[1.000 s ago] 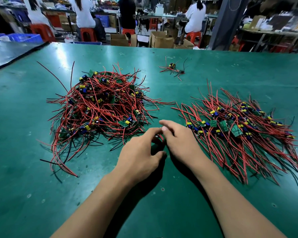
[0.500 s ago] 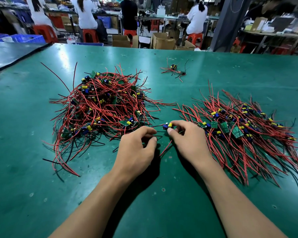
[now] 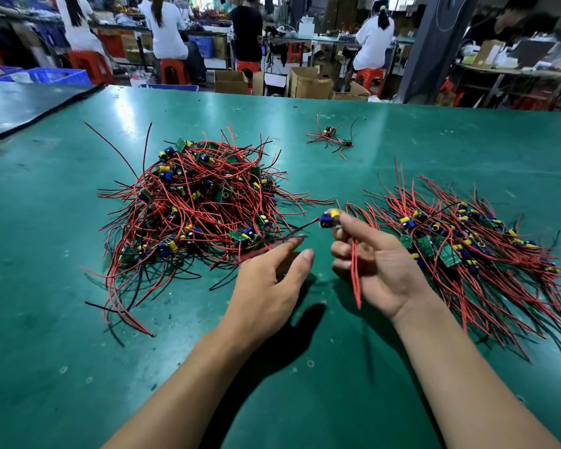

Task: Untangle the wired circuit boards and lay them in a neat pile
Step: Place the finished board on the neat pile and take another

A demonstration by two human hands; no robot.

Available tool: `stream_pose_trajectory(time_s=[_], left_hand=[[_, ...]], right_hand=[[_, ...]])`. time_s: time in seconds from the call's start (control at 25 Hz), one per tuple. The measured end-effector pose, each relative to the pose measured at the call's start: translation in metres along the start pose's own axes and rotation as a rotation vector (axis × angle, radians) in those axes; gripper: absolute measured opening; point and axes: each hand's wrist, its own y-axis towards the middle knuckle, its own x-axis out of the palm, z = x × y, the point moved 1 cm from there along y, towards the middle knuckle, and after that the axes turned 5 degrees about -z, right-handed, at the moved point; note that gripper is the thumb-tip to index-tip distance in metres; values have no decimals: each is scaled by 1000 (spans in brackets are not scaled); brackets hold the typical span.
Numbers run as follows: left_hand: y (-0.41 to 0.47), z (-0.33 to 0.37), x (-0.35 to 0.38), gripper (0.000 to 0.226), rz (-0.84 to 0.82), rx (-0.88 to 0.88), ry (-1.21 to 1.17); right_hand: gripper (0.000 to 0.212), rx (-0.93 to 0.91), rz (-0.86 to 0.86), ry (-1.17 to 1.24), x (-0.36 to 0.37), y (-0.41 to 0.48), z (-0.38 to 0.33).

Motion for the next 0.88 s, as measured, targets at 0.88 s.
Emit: stream_pose_trajectory(time_s=[0.88], left_hand=[[6,6,-11,12,36,-250,-767]], right_hand=[[35,66,-140,-187,4,6,23]])
